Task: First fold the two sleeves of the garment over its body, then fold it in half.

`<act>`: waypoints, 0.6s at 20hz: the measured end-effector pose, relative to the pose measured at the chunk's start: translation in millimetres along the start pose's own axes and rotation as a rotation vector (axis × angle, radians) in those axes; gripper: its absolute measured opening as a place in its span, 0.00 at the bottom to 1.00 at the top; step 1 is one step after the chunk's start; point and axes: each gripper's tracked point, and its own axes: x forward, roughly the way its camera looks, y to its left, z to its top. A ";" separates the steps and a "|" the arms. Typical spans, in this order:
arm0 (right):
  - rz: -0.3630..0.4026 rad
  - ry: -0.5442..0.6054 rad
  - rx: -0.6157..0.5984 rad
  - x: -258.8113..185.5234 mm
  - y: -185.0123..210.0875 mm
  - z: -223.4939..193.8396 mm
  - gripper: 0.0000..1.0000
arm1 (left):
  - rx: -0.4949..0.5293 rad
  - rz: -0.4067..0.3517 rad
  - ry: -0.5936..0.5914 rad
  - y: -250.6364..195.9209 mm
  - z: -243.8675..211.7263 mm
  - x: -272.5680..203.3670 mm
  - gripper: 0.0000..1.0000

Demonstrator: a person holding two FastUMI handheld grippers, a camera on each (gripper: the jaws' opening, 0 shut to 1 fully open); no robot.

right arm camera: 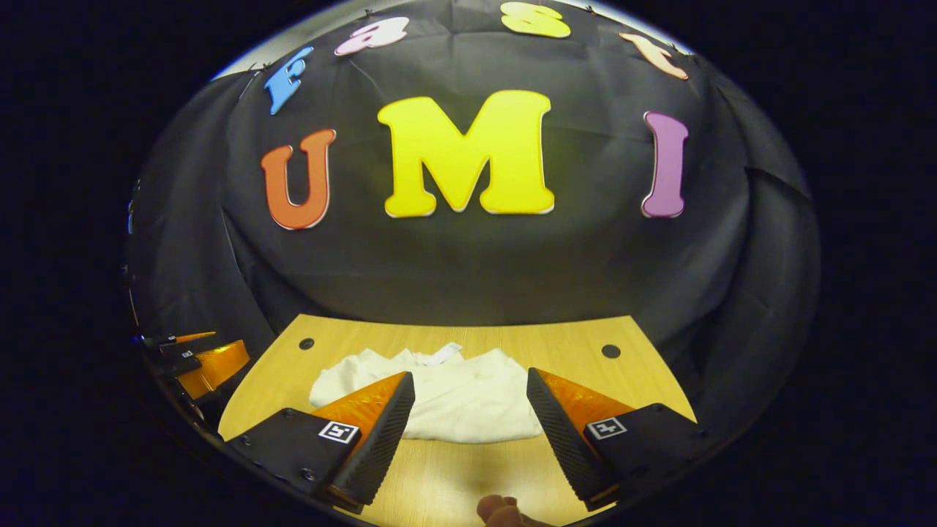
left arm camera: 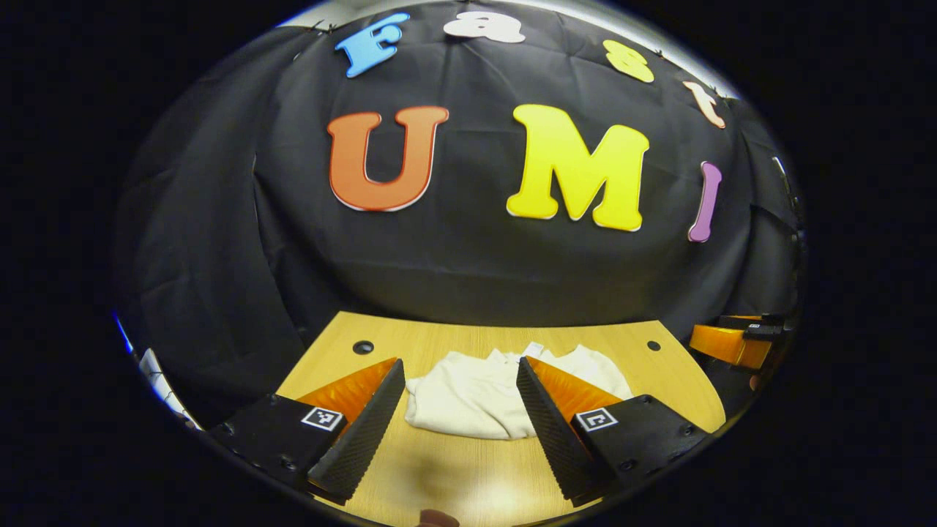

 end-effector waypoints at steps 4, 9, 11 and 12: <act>-0.013 -0.125 0.028 -57.9 1.1 13.8 0.96 | -0.003 -0.021 -0.136 -11.6 22.1 -43.6 0.98; -0.012 -0.277 -0.006 -112.6 12.9 29.2 0.93 | 0.059 -0.073 -0.215 -33.9 37.7 -83.8 0.98; -0.017 -0.320 -0.063 -122.3 19.1 36.1 0.92 | 0.098 -0.068 -0.244 -38.5 48.0 -89.2 0.98; -0.021 -0.337 -0.079 -125.3 21.5 37.8 0.96 | 0.110 -0.072 -0.256 -41.5 52.9 -90.2 0.98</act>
